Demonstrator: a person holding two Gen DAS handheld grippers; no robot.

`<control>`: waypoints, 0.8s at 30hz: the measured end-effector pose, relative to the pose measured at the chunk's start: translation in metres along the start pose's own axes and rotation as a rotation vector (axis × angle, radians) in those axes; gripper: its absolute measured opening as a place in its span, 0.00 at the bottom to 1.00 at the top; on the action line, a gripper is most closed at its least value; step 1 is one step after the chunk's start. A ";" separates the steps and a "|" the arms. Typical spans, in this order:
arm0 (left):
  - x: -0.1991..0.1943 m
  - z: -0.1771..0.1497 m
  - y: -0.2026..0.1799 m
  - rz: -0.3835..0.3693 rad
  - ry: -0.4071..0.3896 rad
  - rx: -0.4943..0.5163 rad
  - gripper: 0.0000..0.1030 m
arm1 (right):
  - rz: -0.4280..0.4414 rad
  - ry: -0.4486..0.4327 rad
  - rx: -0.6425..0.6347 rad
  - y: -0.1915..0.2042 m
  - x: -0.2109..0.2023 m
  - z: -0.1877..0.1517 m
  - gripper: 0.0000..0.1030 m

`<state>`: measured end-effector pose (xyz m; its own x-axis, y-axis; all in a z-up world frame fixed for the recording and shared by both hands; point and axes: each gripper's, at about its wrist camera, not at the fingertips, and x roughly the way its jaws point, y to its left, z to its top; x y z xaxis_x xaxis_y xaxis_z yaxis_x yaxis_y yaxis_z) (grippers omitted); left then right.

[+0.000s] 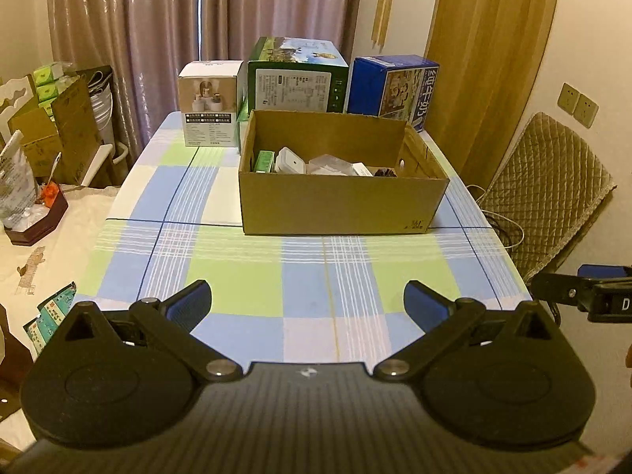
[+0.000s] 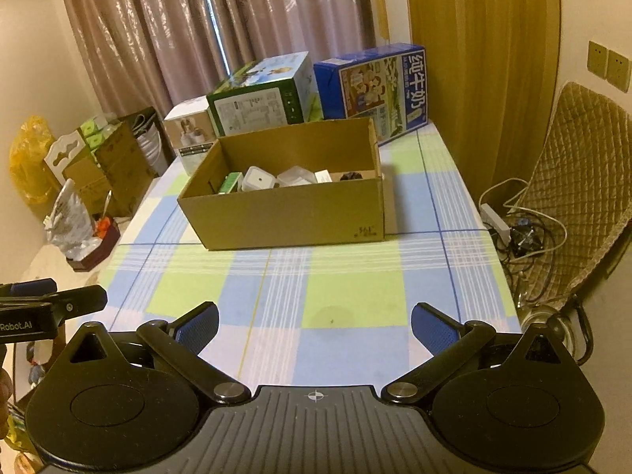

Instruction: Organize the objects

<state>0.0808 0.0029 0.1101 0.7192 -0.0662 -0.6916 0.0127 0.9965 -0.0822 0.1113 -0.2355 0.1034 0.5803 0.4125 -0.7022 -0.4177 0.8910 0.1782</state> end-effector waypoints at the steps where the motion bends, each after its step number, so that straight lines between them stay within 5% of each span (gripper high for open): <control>1: 0.000 -0.001 -0.001 -0.003 0.002 0.000 0.99 | -0.001 0.002 -0.003 0.000 0.000 -0.001 0.98; 24: 0.000 -0.011 -0.008 -0.024 0.009 0.011 0.99 | -0.004 0.013 -0.010 0.001 0.005 -0.010 0.98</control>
<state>0.0729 -0.0060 0.1026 0.7120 -0.0907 -0.6963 0.0379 0.9951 -0.0909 0.1066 -0.2343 0.0934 0.5726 0.4067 -0.7119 -0.4229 0.8904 0.1685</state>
